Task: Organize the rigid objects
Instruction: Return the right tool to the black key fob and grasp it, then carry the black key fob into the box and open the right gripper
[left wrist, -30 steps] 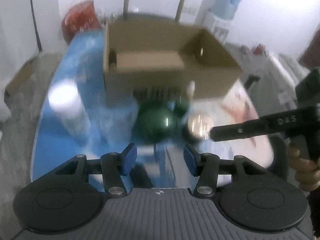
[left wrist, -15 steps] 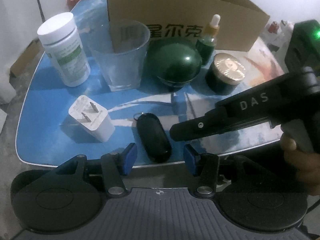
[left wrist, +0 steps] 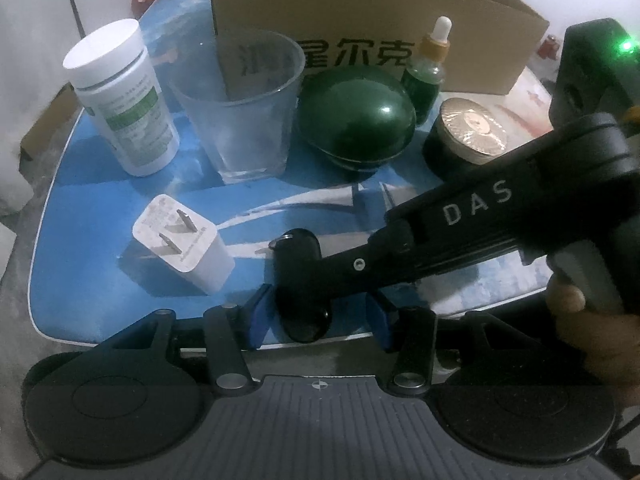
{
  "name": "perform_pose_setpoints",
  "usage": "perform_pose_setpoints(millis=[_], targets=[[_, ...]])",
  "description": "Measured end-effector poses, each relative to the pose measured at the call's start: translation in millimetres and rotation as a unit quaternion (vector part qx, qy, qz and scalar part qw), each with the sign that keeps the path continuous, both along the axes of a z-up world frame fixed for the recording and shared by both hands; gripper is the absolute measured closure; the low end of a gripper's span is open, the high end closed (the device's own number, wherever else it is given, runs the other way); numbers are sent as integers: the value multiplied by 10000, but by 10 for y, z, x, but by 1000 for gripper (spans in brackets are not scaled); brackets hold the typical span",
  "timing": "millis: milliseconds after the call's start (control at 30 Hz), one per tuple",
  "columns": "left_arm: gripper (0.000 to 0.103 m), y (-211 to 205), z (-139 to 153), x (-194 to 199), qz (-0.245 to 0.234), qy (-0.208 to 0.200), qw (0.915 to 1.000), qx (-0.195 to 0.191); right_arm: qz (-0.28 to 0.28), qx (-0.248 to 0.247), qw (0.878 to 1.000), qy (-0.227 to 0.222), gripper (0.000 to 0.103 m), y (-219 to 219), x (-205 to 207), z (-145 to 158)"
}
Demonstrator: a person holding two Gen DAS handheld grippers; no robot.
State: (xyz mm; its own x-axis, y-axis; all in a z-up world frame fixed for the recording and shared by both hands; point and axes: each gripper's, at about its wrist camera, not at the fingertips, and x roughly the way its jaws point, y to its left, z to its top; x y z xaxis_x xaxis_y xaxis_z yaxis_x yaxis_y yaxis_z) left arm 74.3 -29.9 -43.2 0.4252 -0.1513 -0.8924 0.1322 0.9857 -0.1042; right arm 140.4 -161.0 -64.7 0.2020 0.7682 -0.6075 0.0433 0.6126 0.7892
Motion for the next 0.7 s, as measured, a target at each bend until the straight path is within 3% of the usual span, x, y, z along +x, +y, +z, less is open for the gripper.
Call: perform_pose_setpoints(millis=[233, 533, 700], targets=[[72, -42, 20, -32, 3, -127, 9996, 249, -107, 7, 9999, -19, 86, -3, 24, -29], [73, -86, 83, -86, 26, -241, 9989, 390, -169, 16, 9997, -145, 87, 15, 5, -11], [74, -112, 362, -198, 23, -508, 9977, 446, -148, 58, 9990, -414, 87, -3, -70, 200]])
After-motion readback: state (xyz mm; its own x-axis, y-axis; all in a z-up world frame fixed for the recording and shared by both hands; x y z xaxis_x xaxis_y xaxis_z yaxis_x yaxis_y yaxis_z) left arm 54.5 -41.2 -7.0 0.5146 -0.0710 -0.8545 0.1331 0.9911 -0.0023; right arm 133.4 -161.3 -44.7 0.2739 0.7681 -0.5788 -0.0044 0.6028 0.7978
